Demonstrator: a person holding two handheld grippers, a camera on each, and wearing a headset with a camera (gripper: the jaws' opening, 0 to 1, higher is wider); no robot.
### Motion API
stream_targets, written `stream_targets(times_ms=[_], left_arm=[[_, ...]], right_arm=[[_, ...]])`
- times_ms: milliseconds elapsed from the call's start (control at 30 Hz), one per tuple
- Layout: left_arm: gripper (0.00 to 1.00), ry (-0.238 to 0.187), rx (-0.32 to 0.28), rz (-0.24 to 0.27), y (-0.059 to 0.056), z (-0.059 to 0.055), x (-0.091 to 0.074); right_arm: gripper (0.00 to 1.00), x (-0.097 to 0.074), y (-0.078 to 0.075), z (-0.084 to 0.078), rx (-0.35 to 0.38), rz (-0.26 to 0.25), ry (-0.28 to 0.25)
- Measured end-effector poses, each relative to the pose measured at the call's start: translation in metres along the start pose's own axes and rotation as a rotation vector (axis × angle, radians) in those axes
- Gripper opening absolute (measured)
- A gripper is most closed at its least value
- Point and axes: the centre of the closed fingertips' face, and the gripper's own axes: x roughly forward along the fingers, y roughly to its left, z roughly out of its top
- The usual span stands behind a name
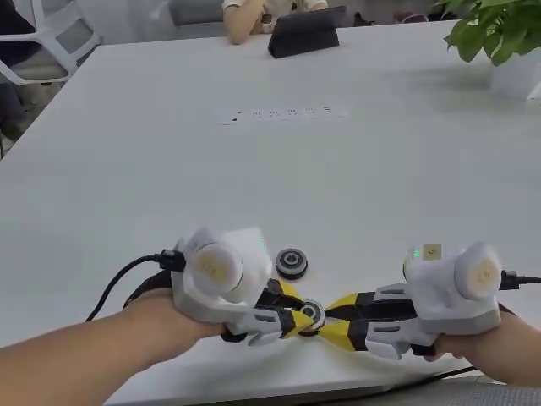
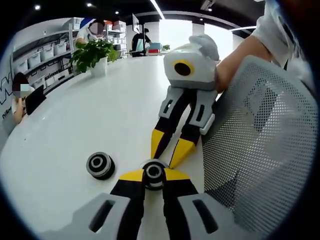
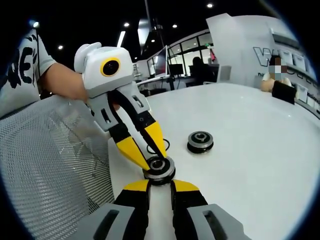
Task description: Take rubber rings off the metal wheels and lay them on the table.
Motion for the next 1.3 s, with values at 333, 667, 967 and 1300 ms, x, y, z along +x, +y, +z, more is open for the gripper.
stream_targets(times_ms=[333, 667, 967, 1300], left_arm=[[0.07, -0.009, 0.011, 0.008, -0.0003, 0.0004, 0.0005], [0.07, -0.010, 0.022, 0.010, -0.0005, 0.0000, 0.0007], [0.07, -0.011, 0.028, 0.012, -0.0012, 0.0001, 0.0002], [0.07, -0.009, 0.028, 0.018, -0.0014, -0.0002, 0.0000]], right_arm=[[0.13, -0.0003, 0.0006, -0.0003, 0.003, 0.000, 0.003], [0.08, -0.0017, -0.0004, -0.0006, 0.026, -0.003, 0.004], [0.00, -0.0025, -0.0053, -0.0029, 0.098, -0.024, 0.008], [0.00, -0.0053, -0.0073, 0.0001, 0.180, -0.035, -0.029]])
